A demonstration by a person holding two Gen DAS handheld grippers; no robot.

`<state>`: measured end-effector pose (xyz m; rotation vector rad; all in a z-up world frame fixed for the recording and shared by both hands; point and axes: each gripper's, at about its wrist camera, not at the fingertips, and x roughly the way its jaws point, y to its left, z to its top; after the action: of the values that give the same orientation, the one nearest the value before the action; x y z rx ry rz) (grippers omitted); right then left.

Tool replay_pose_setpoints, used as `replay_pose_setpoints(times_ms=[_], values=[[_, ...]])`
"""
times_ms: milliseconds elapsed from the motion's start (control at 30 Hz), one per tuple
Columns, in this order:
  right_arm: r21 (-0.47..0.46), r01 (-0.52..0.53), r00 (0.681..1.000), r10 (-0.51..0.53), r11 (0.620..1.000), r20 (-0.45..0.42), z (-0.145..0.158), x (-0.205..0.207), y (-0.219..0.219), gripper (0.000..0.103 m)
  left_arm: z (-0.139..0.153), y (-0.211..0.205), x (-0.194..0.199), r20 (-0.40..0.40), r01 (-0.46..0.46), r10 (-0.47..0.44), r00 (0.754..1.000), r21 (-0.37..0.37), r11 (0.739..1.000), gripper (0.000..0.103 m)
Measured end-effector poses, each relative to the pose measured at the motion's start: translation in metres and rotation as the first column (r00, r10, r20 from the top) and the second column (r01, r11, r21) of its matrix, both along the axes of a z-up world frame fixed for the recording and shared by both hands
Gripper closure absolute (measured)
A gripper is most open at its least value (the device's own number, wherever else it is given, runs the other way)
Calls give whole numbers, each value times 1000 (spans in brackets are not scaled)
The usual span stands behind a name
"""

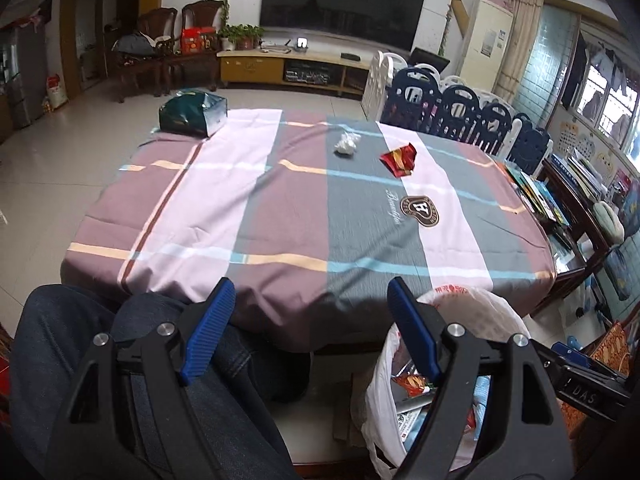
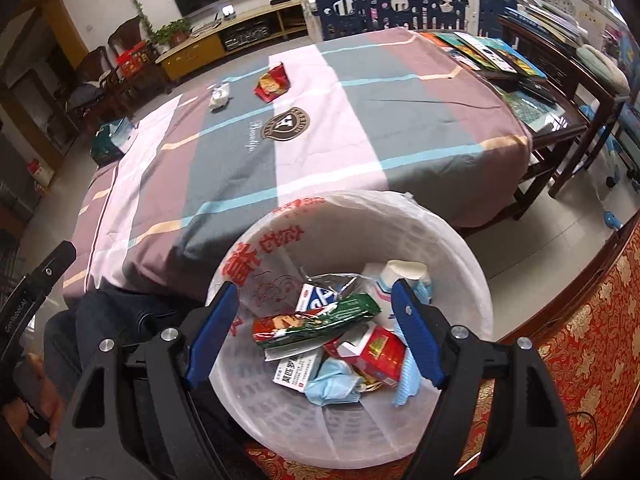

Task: Collect trash
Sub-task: 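Carry the cloth and snack bag to the wastebasket and open both grippers, then move both open grippers back over the table toward the remaining items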

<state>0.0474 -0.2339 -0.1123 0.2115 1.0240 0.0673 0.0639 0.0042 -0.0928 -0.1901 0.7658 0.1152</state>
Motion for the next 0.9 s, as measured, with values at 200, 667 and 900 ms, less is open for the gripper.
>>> replay_pose_setpoints(times_ms=[200,667,900], values=[[-23,-36,999,36,999,6,8,12,25,26,-1,23,1,9,-62,62,998,-4,998,22],[-20,-100,994,101,995,32,18,30,70,26,-30,79,4,-104,-205,195,975,-102,973,20],[4,-98,995,98,995,27,13,36,75,26,-35,86,6,-105,-219,207,973,-127,967,20]])
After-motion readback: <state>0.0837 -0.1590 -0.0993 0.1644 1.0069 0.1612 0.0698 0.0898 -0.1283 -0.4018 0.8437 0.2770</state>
